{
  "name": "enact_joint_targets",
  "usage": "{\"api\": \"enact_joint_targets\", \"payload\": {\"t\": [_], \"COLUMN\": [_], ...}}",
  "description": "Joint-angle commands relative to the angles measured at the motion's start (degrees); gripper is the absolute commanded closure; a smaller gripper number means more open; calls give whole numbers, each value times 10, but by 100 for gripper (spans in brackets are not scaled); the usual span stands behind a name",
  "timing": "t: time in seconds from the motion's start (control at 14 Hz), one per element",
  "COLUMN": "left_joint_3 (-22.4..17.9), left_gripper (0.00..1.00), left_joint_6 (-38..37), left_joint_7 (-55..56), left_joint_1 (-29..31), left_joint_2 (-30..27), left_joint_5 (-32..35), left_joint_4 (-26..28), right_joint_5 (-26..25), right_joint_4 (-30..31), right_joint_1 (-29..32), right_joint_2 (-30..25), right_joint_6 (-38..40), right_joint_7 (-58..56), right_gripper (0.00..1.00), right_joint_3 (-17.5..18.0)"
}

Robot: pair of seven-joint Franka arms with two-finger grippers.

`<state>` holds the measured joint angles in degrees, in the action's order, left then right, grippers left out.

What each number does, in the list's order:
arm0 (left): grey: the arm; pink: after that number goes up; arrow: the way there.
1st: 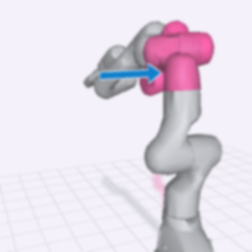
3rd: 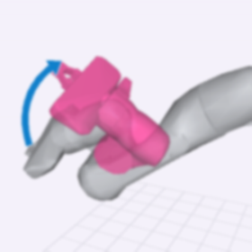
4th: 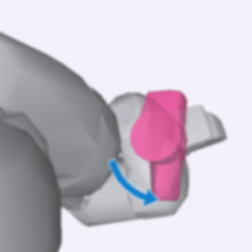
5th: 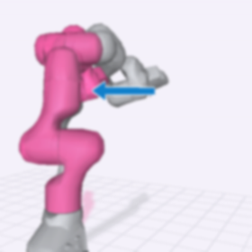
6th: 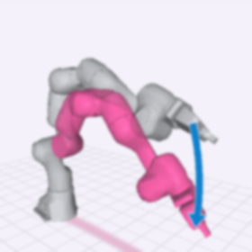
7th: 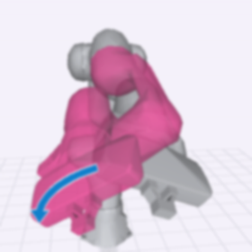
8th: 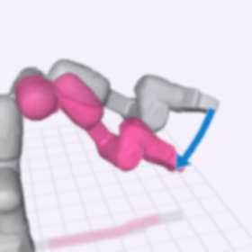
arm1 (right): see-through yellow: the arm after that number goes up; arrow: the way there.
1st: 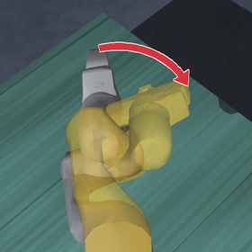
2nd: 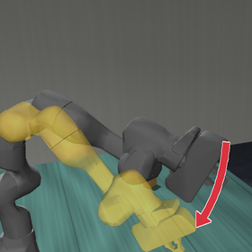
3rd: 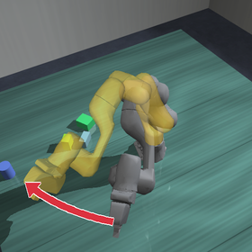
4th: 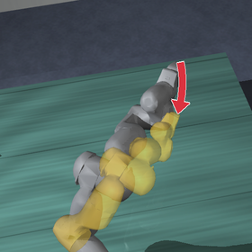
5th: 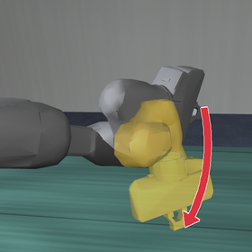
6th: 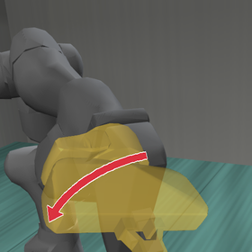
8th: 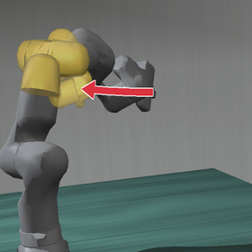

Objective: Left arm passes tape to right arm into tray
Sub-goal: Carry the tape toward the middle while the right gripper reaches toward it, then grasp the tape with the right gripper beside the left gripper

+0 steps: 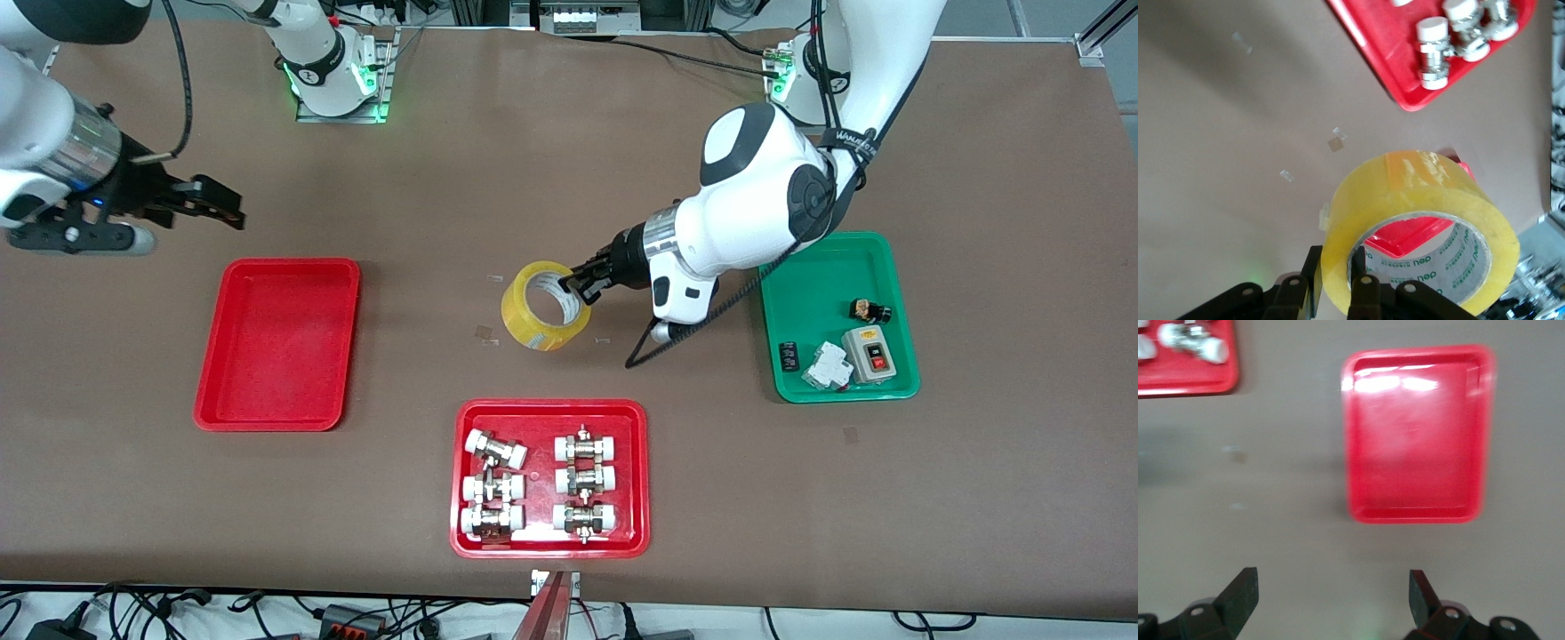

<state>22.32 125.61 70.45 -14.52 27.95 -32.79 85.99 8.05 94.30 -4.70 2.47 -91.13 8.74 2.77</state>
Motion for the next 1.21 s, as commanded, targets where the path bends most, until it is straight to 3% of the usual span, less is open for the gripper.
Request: {"api": "enact_joint_targets", "payload": {"t": [0.0, 0.21, 0.57, 0.79, 1.14], "left_joint_3": [-2, -2, -2, -2, -1], "left_gripper": [100, 100, 99, 98, 99], "left_joint_6": [3, 4, 173, 198, 198], "left_joint_7": [113, 136, 165, 169, 168], "left_joint_1": [-19, -29, -66, -63, -60], "left_joint_2": [11, 20, 49, 57, 58], "left_joint_5": [-10, -12, -87, -146, -146], "left_joint_4": [-21, -23, -32, -29, -31], "right_joint_5": [82, 213, 353, 361, 363], "right_joint_4": [-19, -39, -63, -99, -106], "right_joint_1": [-2, -8, -95, -123, -131], "right_joint_2": [16, 61, 145, 200, 248], "right_joint_6": [3, -29, -188, -241, -300], "right_joint_7": [-24, -53, -54, -55, -99], "right_gripper": [0, 0, 0, 0, 0], "right_joint_3": [-1, 0, 4, 4, 9]}}
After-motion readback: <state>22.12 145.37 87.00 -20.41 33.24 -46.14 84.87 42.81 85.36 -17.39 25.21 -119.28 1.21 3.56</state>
